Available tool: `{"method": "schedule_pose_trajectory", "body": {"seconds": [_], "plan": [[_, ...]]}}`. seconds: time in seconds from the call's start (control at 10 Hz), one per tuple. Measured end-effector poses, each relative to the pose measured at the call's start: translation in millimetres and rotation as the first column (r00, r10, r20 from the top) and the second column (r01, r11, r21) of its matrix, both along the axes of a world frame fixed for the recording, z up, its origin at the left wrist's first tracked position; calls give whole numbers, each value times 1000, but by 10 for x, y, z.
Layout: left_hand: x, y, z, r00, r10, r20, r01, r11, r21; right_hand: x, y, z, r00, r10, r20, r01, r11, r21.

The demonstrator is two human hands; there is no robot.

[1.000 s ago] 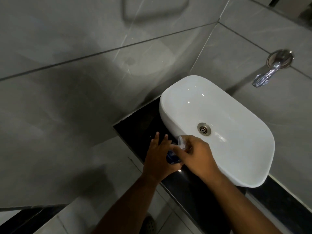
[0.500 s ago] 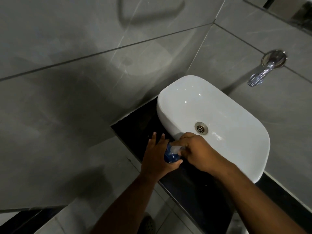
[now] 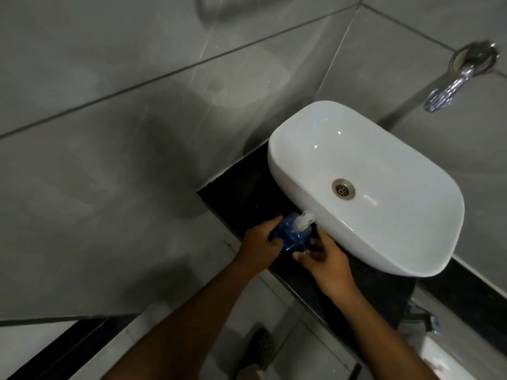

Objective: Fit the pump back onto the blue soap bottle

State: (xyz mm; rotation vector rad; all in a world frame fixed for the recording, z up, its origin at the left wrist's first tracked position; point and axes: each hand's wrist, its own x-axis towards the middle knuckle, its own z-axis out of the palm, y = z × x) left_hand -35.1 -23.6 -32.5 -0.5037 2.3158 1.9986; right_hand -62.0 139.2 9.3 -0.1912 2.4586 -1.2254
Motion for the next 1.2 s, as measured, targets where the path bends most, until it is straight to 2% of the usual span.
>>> {"method": "schedule_pose_trajectory", "body": {"seconds": [0.1, 0.4, 0.5, 0.7, 0.8, 1.0, 1.1, 1.2], "plan": [[7, 16, -34, 1000, -1, 26, -1, 997, 73, 7, -83, -107, 996, -29, -81, 24, 998, -52], [-50, -618, 77, 995, 86, 43, -89, 994, 63, -194, -810, -175, 983, 19, -182, -25, 999, -32], [-169, -958, 135, 987, 149, 58, -151, 988, 40, -360, -1173, -190, 981, 61, -186, -77, 994, -83], [-269, -1348, 104, 977, 200, 76, -192, 976, -101, -540, -1673, -260, 977, 133, -167, -136, 991, -13], [-306, -1450, 102, 976, 214, 36, -209, 971, -113, -617, -1817, -275, 960, 172, -220, -166, 985, 45], [-344, -1505, 105, 976, 218, -15, -217, 960, -177, -681, -1865, -345, 948, 211, -240, -199, 977, 71], [-304, -1459, 56, 973, 226, -48, -230, 939, -256, -665, -1863, -298, 948, 225, -224, -210, 974, 88], [-227, -1421, 19, 969, 246, -12, -234, 906, -354, -646, -1833, -266, 955, 220, -197, -204, 974, 97]]}}
